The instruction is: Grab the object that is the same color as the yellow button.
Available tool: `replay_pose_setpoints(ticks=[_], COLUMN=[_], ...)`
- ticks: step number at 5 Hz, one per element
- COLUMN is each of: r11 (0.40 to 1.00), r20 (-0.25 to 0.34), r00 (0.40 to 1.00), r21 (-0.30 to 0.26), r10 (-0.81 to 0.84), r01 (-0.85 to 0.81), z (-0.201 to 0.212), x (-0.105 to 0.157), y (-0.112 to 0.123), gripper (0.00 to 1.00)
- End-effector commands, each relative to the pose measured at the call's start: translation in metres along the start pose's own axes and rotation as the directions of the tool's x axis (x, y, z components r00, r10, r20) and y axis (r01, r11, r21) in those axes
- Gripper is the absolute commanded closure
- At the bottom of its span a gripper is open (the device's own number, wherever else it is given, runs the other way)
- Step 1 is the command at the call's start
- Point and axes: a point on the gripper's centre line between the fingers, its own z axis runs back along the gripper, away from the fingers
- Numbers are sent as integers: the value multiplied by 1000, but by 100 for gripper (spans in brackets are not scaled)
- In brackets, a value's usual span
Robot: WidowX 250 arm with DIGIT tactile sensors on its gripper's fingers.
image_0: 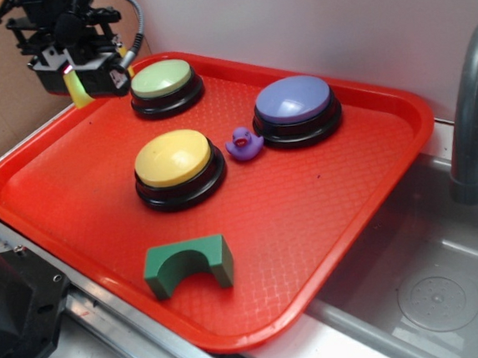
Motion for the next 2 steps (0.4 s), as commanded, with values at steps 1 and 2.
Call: replay_pose_setpoints(ticks=[1,2], r11=[985,994], r20=[15,17], r00=[986,994], r21=[-52,3], r10=[-166,-109], r01=[166,109], z=[26,29], x=[-18,-17], y=[-25,-15], gripper=[100,100])
